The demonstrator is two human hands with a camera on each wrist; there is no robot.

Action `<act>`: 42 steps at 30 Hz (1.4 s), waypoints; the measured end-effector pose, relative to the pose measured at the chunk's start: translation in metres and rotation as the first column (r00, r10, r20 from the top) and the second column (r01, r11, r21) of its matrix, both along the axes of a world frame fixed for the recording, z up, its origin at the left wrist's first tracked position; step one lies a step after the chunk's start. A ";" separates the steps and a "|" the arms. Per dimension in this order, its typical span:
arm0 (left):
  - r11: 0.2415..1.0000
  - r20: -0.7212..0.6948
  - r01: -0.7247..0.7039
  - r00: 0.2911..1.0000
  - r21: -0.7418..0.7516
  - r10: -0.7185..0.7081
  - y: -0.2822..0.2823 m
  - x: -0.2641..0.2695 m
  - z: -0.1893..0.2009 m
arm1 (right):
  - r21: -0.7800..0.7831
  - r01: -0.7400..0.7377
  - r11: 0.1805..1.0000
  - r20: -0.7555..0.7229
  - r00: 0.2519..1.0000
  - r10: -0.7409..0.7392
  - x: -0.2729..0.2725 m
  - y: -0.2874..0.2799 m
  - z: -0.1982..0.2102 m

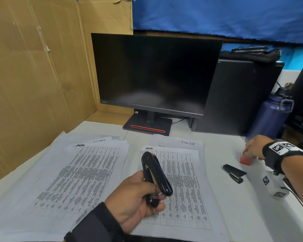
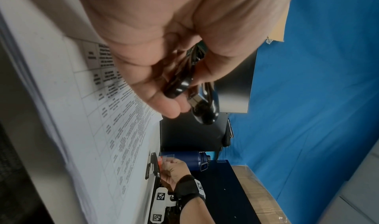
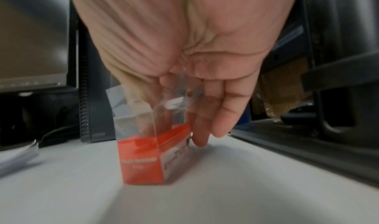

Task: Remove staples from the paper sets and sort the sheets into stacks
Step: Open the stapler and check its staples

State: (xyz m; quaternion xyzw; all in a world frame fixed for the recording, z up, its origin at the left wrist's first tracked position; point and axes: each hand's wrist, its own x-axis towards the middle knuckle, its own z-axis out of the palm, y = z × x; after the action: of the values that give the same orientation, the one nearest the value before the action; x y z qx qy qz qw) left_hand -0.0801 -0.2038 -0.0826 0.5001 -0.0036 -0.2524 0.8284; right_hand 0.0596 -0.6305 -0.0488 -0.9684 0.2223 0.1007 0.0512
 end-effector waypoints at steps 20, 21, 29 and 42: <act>1.000 -0.007 0.017 1.000 0.007 -0.017 -0.003 -0.003 -0.004 | 0.080 0.020 0.997 0.041 0.999 -0.024 -0.015 -0.005 0.002; 1.000 -0.008 0.021 1.000 0.005 -0.021 -0.003 -0.003 -0.004 | 0.025 0.002 1.000 0.019 1.000 -0.003 -0.015 -0.001 0.003; 1.000 -0.007 0.012 1.000 0.019 -0.011 -0.006 -0.004 -0.003 | -0.042 -0.045 0.998 0.026 0.999 0.046 -0.013 0.003 -0.005; 0.999 -0.011 0.017 1.000 0.041 -0.017 -0.006 -0.007 -0.001 | 0.057 -0.028 0.998 0.112 0.993 0.021 -0.008 -0.024 0.002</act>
State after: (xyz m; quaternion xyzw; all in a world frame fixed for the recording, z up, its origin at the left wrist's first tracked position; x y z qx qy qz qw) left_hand -0.0875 -0.2094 -0.0832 0.5155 0.0018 -0.2620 0.8158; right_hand 0.0513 -0.6545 -0.0464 -0.9732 0.2043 0.0536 0.0908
